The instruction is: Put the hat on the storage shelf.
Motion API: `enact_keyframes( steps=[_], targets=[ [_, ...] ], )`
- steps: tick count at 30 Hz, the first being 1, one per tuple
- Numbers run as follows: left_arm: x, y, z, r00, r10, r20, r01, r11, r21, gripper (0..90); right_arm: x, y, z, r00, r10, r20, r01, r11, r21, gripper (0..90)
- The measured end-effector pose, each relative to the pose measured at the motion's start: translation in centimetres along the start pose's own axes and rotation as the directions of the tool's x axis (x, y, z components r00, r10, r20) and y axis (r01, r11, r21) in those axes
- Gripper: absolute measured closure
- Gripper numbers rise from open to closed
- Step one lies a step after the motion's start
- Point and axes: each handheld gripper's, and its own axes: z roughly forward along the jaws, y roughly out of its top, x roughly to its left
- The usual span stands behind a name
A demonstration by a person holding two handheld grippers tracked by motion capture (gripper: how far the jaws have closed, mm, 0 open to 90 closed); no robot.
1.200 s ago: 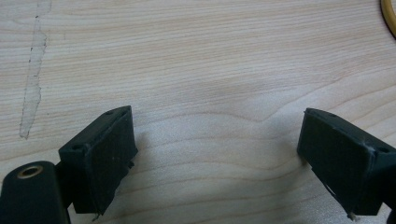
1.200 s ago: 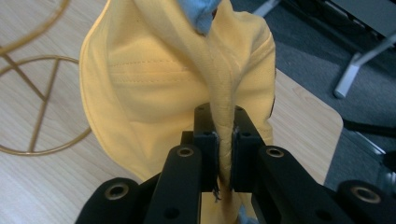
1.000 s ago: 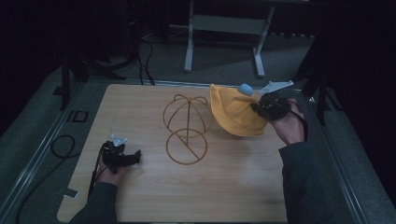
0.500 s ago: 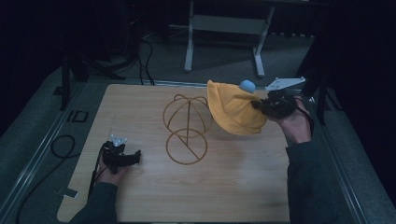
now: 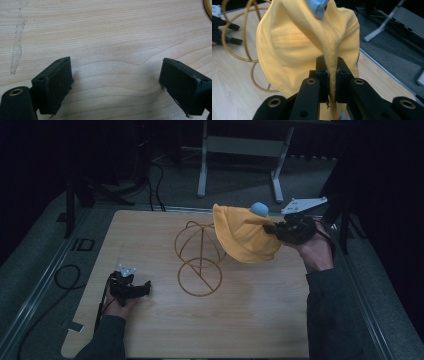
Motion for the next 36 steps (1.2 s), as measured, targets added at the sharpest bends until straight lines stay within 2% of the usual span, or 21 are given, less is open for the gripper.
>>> enact_keyframes(
  steps=[6, 12, 17, 21, 29, 36],
  targets=[
    [0.0, 0.0, 0.0, 1.0, 0.003, 0.0, -0.003, 1.0, 0.003, 11.5, 1.0, 1.6, 0.5, 0.9981, -0.048, -0.038, 0.048, 0.999, -0.011, 84.5],
    [0.0, 0.0, 0.0, 1.0, 0.003, 0.0, -0.003, 1.0, 0.002, 11.5, 1.4, 2.9, -0.2, 0.996, -0.081, -0.037, 0.08, 0.996, -0.027, 84.3],
    [0.0, 0.0, 0.0, 1.0, 0.0, -0.001, 0.0, 1.0, -0.002, 11.5, 1.3, 3.3, -1.1, 0.9944, -0.08, -0.068, 0.076, 0.995, -0.06, 84.4],
    [0.0, 0.0, 0.0, 1.0, 0.0, -0.001, 0.0, 1.0, -0.002, 11.5, 1.5, 4.0, -1.2, 0.993, -0.091, -0.076, 0.086, 0.994, -0.069, 84.4],
    [0.0, 0.0, 0.0, 1.0, 0.001, 0.0, -0.001, 1.0, 0.0, 11.5, 3.1, 6.8, 1.4, 0.9854, -0.148, -0.084, 0.148, 0.989, -0.006, 84.3],
    [0.0, 0.0, 0.0, 1.0, -0.001, 0.0, 0.001, 1.0, -0.001, 11.5, 4.9, 9.6, 4.3, 0.9741, -0.196, -0.112, 0.203, 0.978, 0.05, 83.2]
  ],
)
